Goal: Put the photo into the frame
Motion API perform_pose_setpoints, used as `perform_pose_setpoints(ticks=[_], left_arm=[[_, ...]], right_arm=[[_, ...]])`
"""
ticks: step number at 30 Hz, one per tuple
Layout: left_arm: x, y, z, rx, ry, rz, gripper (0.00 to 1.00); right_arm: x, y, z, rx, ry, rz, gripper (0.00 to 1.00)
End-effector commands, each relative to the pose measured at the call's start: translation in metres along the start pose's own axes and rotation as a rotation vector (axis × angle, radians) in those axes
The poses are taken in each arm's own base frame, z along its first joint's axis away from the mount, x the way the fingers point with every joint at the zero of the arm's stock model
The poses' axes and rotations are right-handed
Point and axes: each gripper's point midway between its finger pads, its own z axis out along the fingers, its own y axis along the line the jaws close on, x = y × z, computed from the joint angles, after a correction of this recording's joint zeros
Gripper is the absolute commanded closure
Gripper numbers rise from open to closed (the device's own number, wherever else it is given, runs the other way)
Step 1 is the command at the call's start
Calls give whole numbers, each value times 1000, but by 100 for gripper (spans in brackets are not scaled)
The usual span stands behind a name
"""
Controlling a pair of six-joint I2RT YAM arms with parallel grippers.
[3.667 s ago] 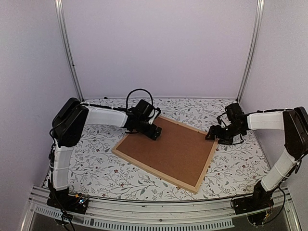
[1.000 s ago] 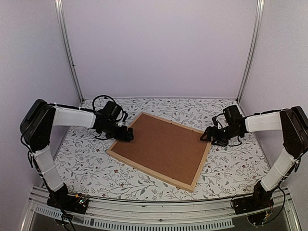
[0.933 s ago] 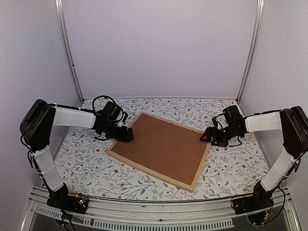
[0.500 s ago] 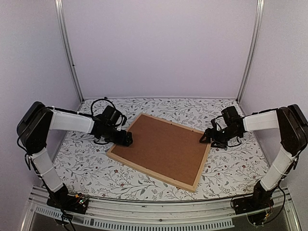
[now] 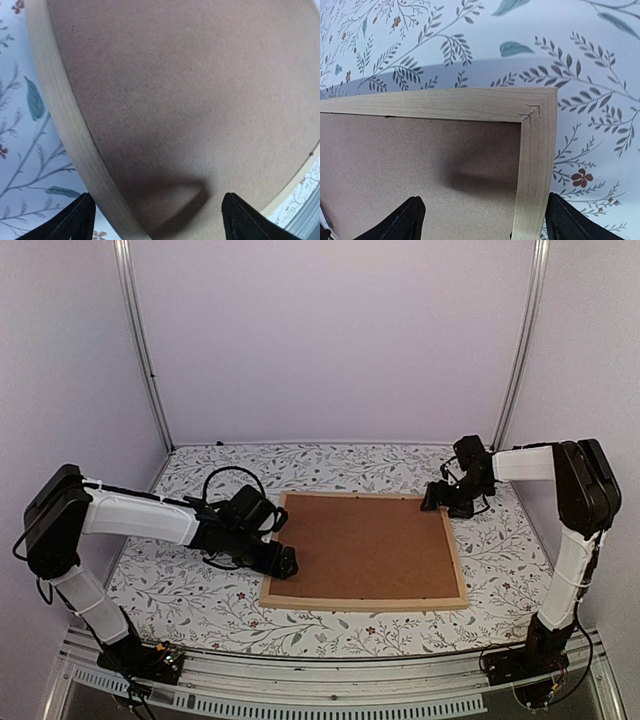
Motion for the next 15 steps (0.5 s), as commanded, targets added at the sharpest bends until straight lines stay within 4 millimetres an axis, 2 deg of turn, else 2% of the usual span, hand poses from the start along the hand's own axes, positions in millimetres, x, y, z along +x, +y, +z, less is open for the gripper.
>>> perform_pose_setpoints(ticks=[1,5,7,11,15], left_arm=[[-2,-37,-20,86,-19,9,10],[-22,-13,-37,-75,-100,-17,5],[-30,-10,-40,-110,-117,-16,4],[-44,-18,-36,-101,-130,-9,3],[-56,-21,-33,-106,-144,-28,3]], right_arm=[[-28,13,-12,31,-53,-82,14],[-40,7,-30,103,-103,-89,13],[-40,8,-37,104,-109,-87,13],[-30,10,-45,84,-110,-77,14],[-13,15,-45,26,-91,-65,14]])
